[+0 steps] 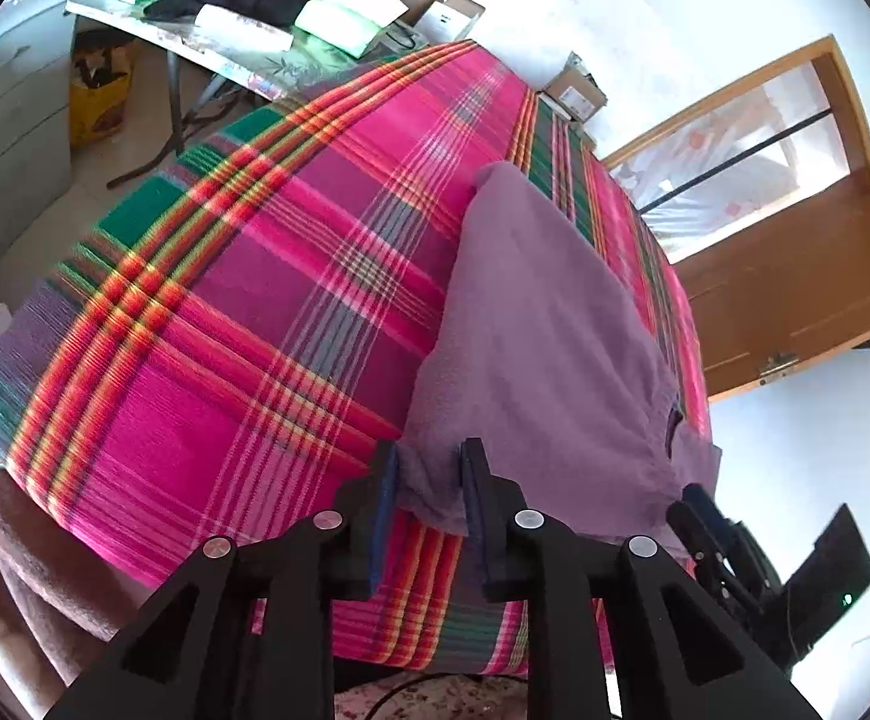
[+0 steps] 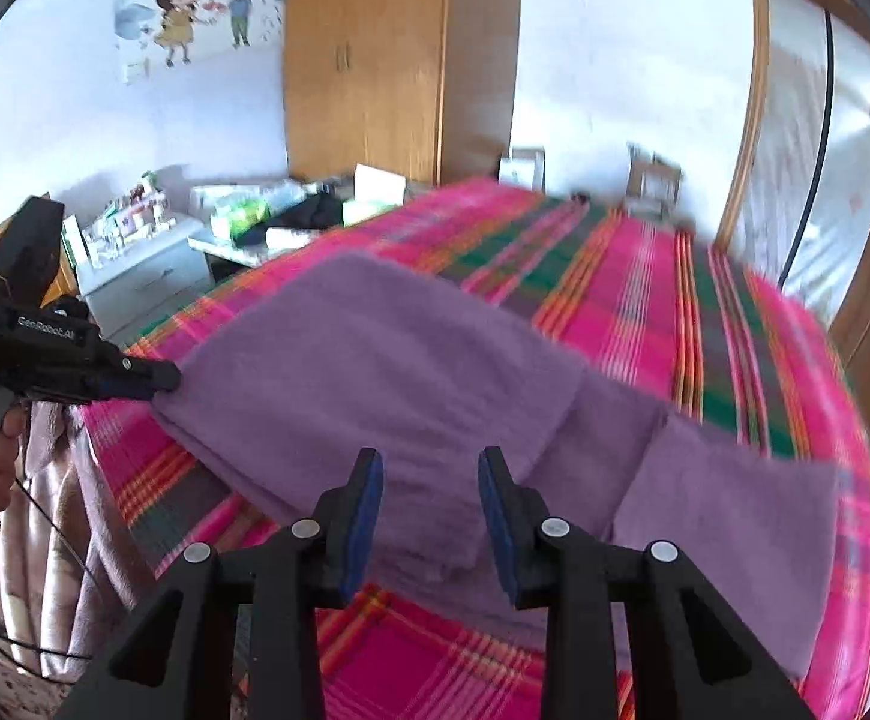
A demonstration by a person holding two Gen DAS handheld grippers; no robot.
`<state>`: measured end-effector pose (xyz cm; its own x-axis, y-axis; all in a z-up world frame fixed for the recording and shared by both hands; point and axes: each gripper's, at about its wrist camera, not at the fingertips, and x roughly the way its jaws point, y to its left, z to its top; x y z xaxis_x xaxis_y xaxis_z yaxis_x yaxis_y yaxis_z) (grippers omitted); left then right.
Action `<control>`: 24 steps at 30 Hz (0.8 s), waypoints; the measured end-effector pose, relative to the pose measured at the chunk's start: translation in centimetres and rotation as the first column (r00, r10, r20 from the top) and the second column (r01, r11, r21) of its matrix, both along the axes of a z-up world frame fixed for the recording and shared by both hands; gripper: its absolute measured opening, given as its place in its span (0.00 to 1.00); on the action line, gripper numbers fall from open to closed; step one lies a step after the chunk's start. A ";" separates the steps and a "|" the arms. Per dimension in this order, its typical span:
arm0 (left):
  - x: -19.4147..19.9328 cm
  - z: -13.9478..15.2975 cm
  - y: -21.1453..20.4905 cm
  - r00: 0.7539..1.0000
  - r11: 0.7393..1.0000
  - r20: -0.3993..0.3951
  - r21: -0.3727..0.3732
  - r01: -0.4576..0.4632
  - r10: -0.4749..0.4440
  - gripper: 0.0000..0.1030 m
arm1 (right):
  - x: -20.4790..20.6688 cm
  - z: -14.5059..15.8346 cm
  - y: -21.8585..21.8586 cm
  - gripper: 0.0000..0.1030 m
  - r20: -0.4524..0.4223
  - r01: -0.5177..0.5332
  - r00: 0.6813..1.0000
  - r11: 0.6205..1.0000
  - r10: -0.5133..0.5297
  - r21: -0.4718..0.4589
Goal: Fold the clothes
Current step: 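Grasp the purple pants edge with the right gripper, then grasp the pants edge with the left gripper while the right gripper holds it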
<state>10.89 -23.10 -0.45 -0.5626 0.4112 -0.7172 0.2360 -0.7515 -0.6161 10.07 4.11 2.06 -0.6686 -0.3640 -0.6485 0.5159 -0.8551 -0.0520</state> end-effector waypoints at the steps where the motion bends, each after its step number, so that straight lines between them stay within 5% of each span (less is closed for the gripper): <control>1: 0.0 0.1 -0.3 1.000 1.000 -0.003 0.010 -0.004 0.004 0.26 | 0.1 0.3 -0.3 0.33 -0.011 -0.014 1.000 1.000 0.014 -0.009; 5: -0.1 0.2 -1.0 1.000 1.000 -0.009 0.015 0.000 0.000 0.34 | -0.2 0.3 -2.2 0.34 0.006 -0.076 0.997 0.997 0.076 -0.017; 15: -3.8 -0.4 -1.2 0.999 1.000 0.036 -0.002 0.030 -0.030 0.34 | -2.0 -2.8 -9.2 0.43 0.126 -0.266 0.953 0.960 0.276 -0.086; 24: -5.6 -0.4 -1.2 0.992 0.994 0.061 0.033 0.104 -0.106 0.34 | -0.3 -4.2 -13.8 0.49 0.066 -0.391 0.918 0.920 0.392 -0.027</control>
